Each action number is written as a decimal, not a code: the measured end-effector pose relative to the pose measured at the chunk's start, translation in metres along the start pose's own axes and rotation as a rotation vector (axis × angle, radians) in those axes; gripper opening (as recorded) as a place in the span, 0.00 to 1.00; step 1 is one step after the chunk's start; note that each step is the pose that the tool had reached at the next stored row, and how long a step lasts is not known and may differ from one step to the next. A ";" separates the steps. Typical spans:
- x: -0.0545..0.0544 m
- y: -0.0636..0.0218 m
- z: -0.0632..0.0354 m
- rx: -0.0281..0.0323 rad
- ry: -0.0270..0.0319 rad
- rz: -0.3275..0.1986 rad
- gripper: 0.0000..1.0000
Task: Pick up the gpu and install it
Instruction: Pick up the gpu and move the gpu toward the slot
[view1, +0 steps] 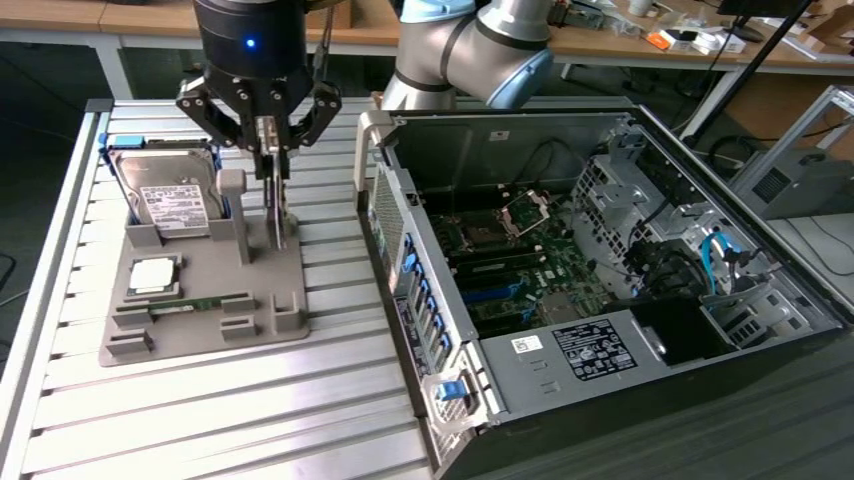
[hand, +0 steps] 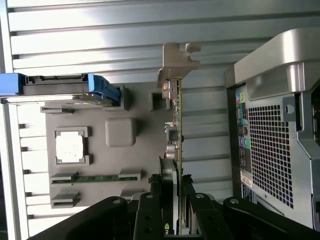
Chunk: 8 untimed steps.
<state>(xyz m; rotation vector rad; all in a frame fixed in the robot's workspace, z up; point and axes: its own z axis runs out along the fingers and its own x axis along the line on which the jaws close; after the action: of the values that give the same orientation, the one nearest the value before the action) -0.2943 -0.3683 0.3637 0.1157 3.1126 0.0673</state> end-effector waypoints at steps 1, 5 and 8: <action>0.000 0.0001 -0.0013 0.0000 0.0000 0.000 0.27; 0.000 0.0003 -0.0067 -0.0003 0.0001 0.000 0.27; 0.000 0.0005 -0.0111 -0.0009 0.0001 0.000 0.27</action>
<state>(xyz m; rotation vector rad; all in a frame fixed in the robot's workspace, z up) -0.2943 -0.3683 0.3748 0.1157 3.1127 0.0688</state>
